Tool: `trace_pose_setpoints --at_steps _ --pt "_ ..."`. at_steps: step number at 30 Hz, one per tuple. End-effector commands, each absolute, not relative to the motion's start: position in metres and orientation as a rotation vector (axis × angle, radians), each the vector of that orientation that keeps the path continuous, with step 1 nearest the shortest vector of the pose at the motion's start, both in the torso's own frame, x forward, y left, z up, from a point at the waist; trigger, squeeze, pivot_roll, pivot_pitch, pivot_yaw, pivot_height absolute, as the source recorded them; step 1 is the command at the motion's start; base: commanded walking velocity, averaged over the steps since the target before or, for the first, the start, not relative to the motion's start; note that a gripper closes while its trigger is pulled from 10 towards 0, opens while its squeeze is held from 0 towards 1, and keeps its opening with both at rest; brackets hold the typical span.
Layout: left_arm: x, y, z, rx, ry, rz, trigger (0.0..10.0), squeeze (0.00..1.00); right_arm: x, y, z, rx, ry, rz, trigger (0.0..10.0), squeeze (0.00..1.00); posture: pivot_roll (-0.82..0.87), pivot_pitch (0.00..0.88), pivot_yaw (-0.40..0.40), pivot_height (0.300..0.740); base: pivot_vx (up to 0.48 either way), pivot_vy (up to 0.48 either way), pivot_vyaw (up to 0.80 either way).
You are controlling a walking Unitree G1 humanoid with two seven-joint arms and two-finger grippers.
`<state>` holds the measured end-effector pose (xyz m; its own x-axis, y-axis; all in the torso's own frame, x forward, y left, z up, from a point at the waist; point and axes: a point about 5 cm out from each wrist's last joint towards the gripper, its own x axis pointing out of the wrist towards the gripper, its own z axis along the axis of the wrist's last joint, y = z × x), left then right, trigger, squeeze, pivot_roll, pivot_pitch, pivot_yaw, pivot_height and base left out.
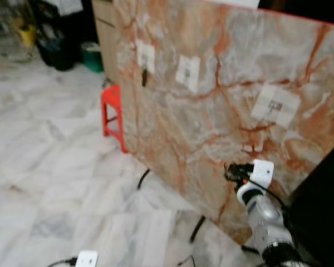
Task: Hang keys on a hook
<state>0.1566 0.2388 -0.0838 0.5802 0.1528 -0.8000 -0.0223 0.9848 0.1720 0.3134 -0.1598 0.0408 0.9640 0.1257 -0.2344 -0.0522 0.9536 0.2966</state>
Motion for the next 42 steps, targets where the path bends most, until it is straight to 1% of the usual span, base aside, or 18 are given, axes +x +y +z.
trace_pose_setpoints --at_steps 1,7,23,28,36,41,42 --pt "0.155 0.232 -0.086 0.134 0.954 0.094 10.0 0.00 0.315 -0.168 0.045 0.279 0.227 0.077 10.0 0.00 0.07 0.000 -0.064 0.740 0.000 0.000 0.00" --pt "0.155 0.231 -0.086 0.147 0.956 0.087 10.0 0.00 0.316 -0.166 0.045 0.278 0.229 0.083 10.0 0.00 0.07 0.000 -0.065 0.740 0.000 0.000 0.00" --pt "0.151 0.235 -0.087 0.159 0.967 0.087 10.0 0.00 0.316 -0.161 0.045 0.282 0.227 0.112 10.0 0.00 0.06 0.000 -0.067 0.740 0.000 -0.346 0.00" --pt "0.149 0.238 -0.087 0.149 0.969 0.101 10.0 0.00 0.316 -0.158 0.047 0.284 0.221 0.127 10.0 0.00 0.06 0.000 -0.067 0.740 0.000 -0.096 0.00" --pt "0.147 0.242 -0.087 0.150 0.974 0.107 10.0 0.00 0.325 -0.145 0.065 0.281 0.165 0.165 10.0 0.00 0.06 0.000 -0.062 0.740 0.000 0.000 0.00" --pt "0.146 0.242 -0.087 0.150 0.972 0.108 10.0 0.00 0.333 -0.123 0.082 0.291 0.131 0.194 10.0 0.00 0.06 0.000 -0.063 0.740 0.000 0.000 0.00" --pt "0.147 0.242 -0.087 0.148 0.970 0.110 10.0 0.00 0.334 -0.115 0.088 0.295 0.116 0.198 10.0 0.00 0.06 0.000 -0.064 0.740 0.000 0.000 0.00"
